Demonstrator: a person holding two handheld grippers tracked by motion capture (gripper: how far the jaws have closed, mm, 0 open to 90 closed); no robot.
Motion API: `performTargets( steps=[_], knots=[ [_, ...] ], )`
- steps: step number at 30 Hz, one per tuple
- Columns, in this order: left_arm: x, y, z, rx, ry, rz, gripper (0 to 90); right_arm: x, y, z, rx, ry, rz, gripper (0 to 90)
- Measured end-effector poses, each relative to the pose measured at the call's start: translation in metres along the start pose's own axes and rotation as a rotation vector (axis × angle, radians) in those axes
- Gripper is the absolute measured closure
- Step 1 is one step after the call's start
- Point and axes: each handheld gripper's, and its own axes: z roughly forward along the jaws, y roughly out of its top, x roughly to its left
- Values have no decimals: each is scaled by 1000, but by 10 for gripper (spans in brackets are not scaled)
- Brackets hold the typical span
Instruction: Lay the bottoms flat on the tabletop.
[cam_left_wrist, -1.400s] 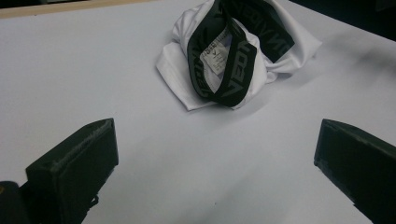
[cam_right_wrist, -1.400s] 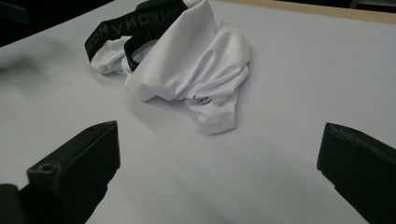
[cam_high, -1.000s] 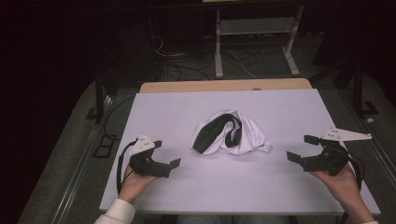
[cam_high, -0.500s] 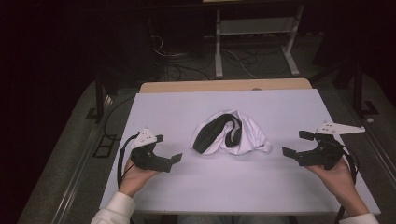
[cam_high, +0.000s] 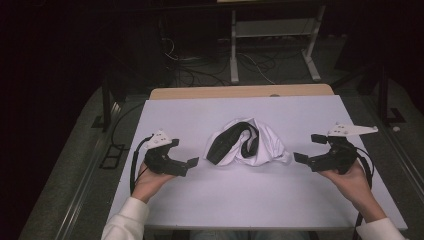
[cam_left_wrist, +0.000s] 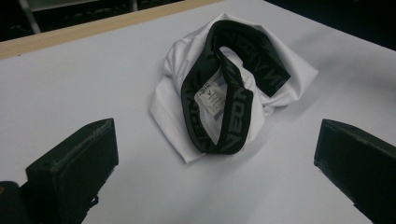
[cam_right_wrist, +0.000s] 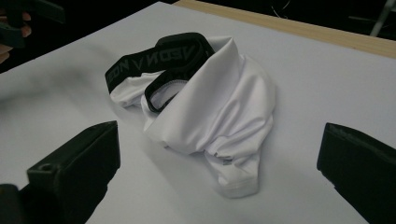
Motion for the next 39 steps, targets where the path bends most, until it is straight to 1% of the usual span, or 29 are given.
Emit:
performTargets(
  steps=[1, 2, 5, 6, 7, 9, 12, 17, 18, 21, 22, 24, 25, 26, 27, 28, 30, 34, 39],
  knots=[
    [0, 1, 1, 0, -3, -1, 0, 0, 0, 0, 0, 0, 0, 0],
    [0, 3, 4, -3, -6, -1, 0, 0, 4, 4, 7, 4, -7, 0],
    [2, 7, 8, -3, -13, -6, 0, -1, 9, 8, 12, 11, -15, 0],
    [2, 7, 8, -3, -13, -6, 0, -1, 9, 8, 12, 11, -15, 0],
    [3, 9, 11, -1, -15, -7, 0, -1, 14, 11, 9, 13, -18, 0],
    [3, 9, 12, 1, -16, -5, 0, -1, 18, 13, 8, 16, -20, 0],
    [5, 12, 17, 0, -26, -16, 0, -1, 23, 15, 3, 21, -20, 0],
    [10, 14, 23, 7, -22, -25, 0, -4, 30, 22, 11, 28, -25, 0],
    [13, 15, 25, 12, -26, -30, 0, -5, 32, 25, 17, 33, -30, 0],
    [15, 14, 29, 13, -32, -41, 0, -6, 33, 28, 21, 37, -30, 0],
    [17, 13, 34, 19, -42, -49, 0, -8, 32, 33, 25, 39, -30, 0],
    [19, 11, 39, 35, -52, -59, 0, -10, 31, 38, 34, 46, -17, 0],
    [19, 11, 39, 35, -52, -59, 0, -10, 31, 38, 34, 46, -17, 0],
    [20, 10, 43, 46, -56, -64, 0, -12, 30, 45, 40, 52, -7, 0],
    [20, 10, 45, 51, -58, -66, 0, -12, 30, 45, 40, 52, -7, 0],
    [21, 9, 49, 57, -68, -71, 0, -14, 29, 51, 40, 54, -5, 0],
    [21, 8, 52, 59, -74, -73, 0, -15, 28, 57, 43, 55, -3, 0],
    [20, 6, 57, 63, -83, -77, 0, -19, 26, 68, 67, 65, -2, 0],
    [22, 2, 63, 72, -91, -88, 0, -21, 22, 74, 70, 74, 5, 0]
  ],
)
